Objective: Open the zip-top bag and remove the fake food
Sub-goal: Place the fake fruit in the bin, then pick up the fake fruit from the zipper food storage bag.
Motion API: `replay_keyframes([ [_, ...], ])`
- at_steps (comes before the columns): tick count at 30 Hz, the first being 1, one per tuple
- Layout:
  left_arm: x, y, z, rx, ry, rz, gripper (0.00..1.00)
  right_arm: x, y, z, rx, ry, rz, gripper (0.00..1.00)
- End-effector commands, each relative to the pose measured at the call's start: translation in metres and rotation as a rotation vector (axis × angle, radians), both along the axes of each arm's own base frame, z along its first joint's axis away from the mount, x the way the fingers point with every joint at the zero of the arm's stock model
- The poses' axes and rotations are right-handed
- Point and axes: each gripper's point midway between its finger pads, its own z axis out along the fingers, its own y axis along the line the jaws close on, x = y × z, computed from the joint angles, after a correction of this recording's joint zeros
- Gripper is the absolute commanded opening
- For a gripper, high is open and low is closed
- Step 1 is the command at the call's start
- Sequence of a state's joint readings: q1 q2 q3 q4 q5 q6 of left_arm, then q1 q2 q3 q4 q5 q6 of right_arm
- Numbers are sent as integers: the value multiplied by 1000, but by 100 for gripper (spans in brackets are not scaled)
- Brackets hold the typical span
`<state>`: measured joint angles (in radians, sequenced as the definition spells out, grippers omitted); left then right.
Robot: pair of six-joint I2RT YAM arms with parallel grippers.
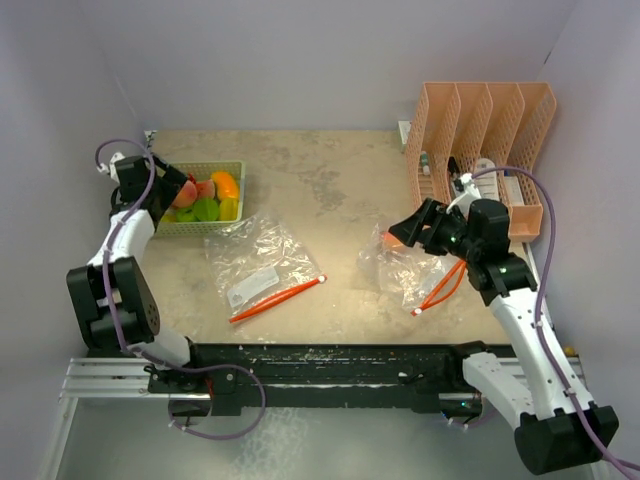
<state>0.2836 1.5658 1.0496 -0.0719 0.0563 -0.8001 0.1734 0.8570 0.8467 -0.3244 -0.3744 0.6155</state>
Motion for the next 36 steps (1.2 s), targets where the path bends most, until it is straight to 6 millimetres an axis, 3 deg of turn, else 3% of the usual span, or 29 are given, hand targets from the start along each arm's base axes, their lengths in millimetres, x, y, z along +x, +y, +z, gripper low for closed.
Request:
replay_keyframes([
  [1,-7,-17,84,160,-148,22,99,8,-16,-6,-36,-19,-82,78],
  [6,-29,-25,132,171,-246,54,99,7,-25,-15,-54,2,-119,78],
  [10,-42,-49,159,146,-347,6,99,8,-29,-18,-62,6,-142,78],
  [12,-42,-75,166,108,-405,-68,99,9,-33,-19,-67,9,-164,78],
  [15,-33,-146,169,85,-442,-257,99,11,-39,-23,-69,18,-196,78],
  [18,-26,-241,154,84,-420,-472,99,11,-48,-30,-67,37,-240,78],
  [23,-41,-390,96,100,-318,-779,99,3,-72,-21,-80,-7,-376,74],
  [26,-50,-444,53,85,-245,-908,99,-5,-85,-10,-106,-39,-440,72],
  [29,-66,-490,23,-8,-227,-1044,99,-15,-99,4,-131,-78,-503,69],
  [32,-83,-525,11,-64,-230,-1153,99,-23,-109,10,-153,-109,-546,69],
  [36,-95,-555,-4,-97,-187,-1247,99,-25,-107,0,-165,-79,-530,69],
])
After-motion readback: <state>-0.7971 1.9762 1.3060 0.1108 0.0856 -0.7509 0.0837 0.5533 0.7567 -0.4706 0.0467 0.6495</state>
